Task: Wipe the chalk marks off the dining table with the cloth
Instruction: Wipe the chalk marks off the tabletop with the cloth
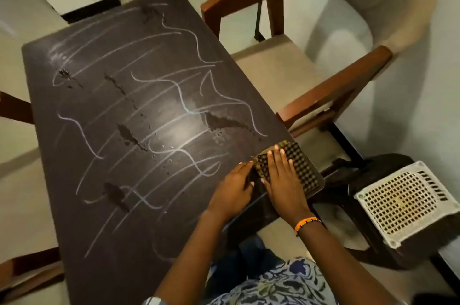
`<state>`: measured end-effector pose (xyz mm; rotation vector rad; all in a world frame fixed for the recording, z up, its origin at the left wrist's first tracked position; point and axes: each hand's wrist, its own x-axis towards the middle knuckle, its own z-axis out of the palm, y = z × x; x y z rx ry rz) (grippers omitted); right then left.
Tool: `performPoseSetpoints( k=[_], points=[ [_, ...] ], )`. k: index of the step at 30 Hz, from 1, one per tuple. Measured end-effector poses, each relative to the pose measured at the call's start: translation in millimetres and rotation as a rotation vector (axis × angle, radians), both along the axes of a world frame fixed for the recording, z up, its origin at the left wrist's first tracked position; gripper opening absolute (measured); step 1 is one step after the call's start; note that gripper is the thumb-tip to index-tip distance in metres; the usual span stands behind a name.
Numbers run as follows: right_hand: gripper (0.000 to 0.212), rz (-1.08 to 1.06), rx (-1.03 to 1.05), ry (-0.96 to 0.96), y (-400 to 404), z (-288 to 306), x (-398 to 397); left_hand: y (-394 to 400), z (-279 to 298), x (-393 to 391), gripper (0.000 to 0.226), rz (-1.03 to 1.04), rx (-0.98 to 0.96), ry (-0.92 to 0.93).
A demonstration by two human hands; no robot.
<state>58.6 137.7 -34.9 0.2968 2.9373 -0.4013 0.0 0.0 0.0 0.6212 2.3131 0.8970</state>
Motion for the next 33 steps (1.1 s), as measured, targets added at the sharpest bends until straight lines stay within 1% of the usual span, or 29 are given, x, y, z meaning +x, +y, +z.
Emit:
performPoseSetpoints(
  k=[3, 6, 8, 12, 13, 16, 17, 20, 22, 24, 28, 31, 33],
  points=[
    [0.063, -0.025, 0.007, 0.037, 0, 4, -9, 5, -1, 1, 0.051, 0.124, 0.056, -0.035],
    [0.059, 0.000, -0.036, -0.011, 1, 9, -15, 6, 0, 2, 0.049, 0.212, 0.079, -0.058],
    [0.056, -0.038, -0.130, 0.010, 3, 19, -23, 3, 5, -3, 0.047, 0.280, 0.095, -0.072],
    [0.036, -0.276, -0.611, 0.190, -4, 49, -52, -9, 22, -16, 0.044, 0.423, 0.204, -0.122],
    [0.033, -0.328, -0.745, 0.175, -10, 57, -62, -13, 29, -20, 0.043, 0.456, 0.229, -0.109],
    [0.030, -0.538, -1.267, 0.059, -36, 74, -88, -28, 48, -31, 0.038, 0.521, 0.277, -0.071],
    [0.029, -0.585, -1.407, 0.023, -50, 78, -95, -37, 55, -35, 0.037, 0.541, 0.290, -0.065],
    [0.025, -0.656, -1.718, -0.084, -91, 85, -118, -68, 73, -45, 0.034, 0.608, 0.288, 0.004],
    [0.021, -0.645, -1.847, -0.156, -121, 87, -135, -96, 82, -53, 0.032, 0.647, 0.269, 0.058],
    [0.020, -0.601, -1.898, -0.210, -151, 88, -151, -128, 88, -62, 0.031, 0.664, 0.256, 0.095],
    [0.020, -0.498, -1.889, -0.278, -219, 90, -194, -212, 92, -100, 0.029, 0.693, 0.239, 0.119],
    [0.022, -0.434, -1.825, -0.263, -260, 85, -233, -274, 88, -138, 0.027, 0.661, 0.147, 0.160],
    [0.025, -0.384, -1.740, -0.234, -284, 78, -264, -311, 78, -169, 0.028, 0.637, 0.080, 0.175]
  ],
)
